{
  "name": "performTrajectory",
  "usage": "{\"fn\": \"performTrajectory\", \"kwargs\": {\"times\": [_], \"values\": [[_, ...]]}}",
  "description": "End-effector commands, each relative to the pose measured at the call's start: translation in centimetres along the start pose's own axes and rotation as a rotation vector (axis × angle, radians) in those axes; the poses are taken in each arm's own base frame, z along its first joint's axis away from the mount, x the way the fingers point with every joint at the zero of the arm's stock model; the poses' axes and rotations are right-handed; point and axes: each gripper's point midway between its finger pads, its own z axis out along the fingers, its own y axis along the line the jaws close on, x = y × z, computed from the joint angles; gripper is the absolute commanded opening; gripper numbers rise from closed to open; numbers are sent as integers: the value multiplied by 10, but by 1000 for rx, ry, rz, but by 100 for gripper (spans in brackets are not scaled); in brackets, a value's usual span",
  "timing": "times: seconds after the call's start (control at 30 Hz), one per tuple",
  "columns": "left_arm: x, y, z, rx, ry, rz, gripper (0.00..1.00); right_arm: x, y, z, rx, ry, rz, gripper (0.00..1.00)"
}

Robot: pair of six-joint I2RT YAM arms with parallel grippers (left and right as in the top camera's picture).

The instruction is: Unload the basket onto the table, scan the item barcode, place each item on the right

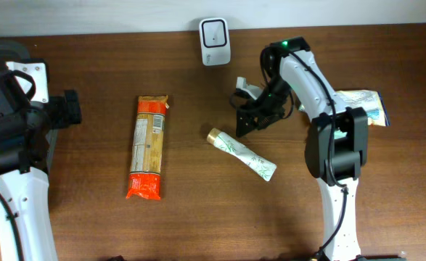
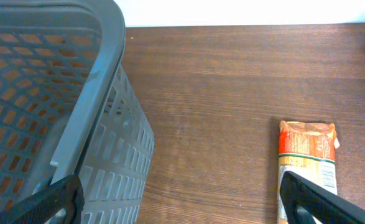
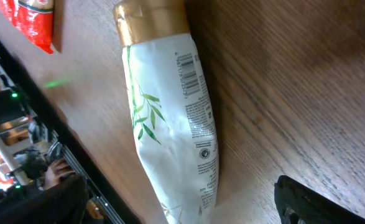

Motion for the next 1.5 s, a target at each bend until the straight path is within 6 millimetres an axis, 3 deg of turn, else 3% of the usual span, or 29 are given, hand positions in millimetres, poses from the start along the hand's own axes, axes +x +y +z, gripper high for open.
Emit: {"fn": "performTrajectory", "kwargs": {"times": [0.0,0.1,0.23,0.37,0.53,0.57,0.63,0.73,0.83,0.9,0.97,1.07,1.17,1.23,1.3,1.37,1.47], "values": [[-4,1,-3,4,-14,13,99,14,19,12,-72,33,-62,94],[-4,1,-3,4,-14,13,99,31,26,38,-115,114,-90,93],[-4,1,-3,4,-14,13,99,36,27,54,-117,144,-106,83],[-4,1,-3,4,-13,13,99,41,5,71,18,202,-57,68],[-4,1,-3,4,-13,13,99,38,7,73,29,199,-62,11],[-4,1,-3,4,-14,13,99,36,7,70,33,193,-65,4],[-4,1,-3,4,-14,13,99,30,11,62,42,177,-76,4],[-4,1,-3,4,-13,13,99,15,14,30,157,117,-40,4],[-4,1,-3,4,-14,13,99,-3,5,-9,398,26,77,4],[-4,1,-3,4,-14,13,99,-11,-16,-25,619,-45,235,4],[-4,1,-3,4,-14,13,99,-16,-25,-26,781,-90,338,4],[-4,1,-3,4,-13,13,99,-22,-21,-13,938,-141,395,6],[-4,1,-3,4,-14,13,99,-26,-3,23,988,-114,338,45],[-4,1,-3,4,-13,13,99,-31,9,33,988,-122,299,51],[-4,1,-3,4,-13,13,99,-39,18,29,981,-165,296,52],[-4,1,-3,4,-13,13,99,-44,22,11,951,-217,316,52],[-4,1,-3,4,-14,13,99,-48,14,-15,823,-242,308,57]]}}
